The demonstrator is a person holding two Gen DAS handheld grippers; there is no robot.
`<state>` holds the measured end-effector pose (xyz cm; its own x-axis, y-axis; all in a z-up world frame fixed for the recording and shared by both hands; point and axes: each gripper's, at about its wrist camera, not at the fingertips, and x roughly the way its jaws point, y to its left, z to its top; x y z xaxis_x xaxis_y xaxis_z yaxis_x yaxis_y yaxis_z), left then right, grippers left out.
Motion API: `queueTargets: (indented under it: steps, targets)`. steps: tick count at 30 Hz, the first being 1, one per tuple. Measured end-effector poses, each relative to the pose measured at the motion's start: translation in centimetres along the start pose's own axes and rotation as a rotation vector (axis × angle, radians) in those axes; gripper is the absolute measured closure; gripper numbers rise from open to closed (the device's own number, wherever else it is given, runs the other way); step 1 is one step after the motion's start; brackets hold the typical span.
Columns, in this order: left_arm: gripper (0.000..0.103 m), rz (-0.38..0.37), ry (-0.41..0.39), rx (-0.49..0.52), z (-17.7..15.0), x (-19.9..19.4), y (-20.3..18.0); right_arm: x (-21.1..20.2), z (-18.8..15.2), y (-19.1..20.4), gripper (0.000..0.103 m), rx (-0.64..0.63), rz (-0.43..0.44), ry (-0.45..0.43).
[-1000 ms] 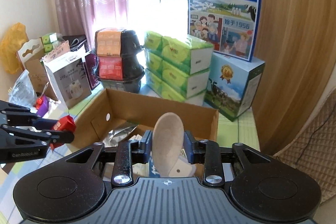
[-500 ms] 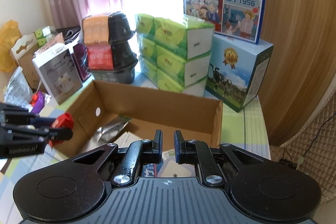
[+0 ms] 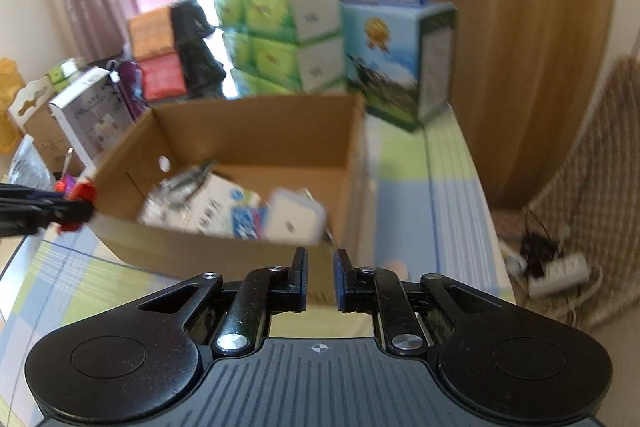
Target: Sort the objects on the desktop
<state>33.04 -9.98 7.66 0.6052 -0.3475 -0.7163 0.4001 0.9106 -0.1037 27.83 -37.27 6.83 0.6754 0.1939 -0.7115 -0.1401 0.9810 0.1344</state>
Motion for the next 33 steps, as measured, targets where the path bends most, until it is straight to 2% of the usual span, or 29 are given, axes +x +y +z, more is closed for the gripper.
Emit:
queueTargets:
  steps: [3,9,12,21,33]
  targets:
    - [0.082,-0.002,-0.006,0.002,-0.9,-0.2,-0.6,0.6,-2.0,-1.5,0.07,0.039,-0.024,0.024]
    - [0.082,-0.005,0.001,0.017,-2.6,0.5,-1.7,2.7,-4.3,-4.2,0.066,0.109,-0.053,0.026]
    - [0.082,-0.008,0.006,0.014,-3.5,1.3,-2.0,4.1,-5.0,-5.0,0.058,0.138,-0.059,0.011]
    - [0.082,-0.026,0.041,0.017,-5.9,4.2,-2.4,8.9,-5.6,-6.4,0.056,0.17,-0.077,-0.015]
    - [0.082,-0.055,0.068,0.009,-7.6,6.2,-2.9,12.0,-6.0,-5.7,0.056,0.068,-0.094,-0.025]
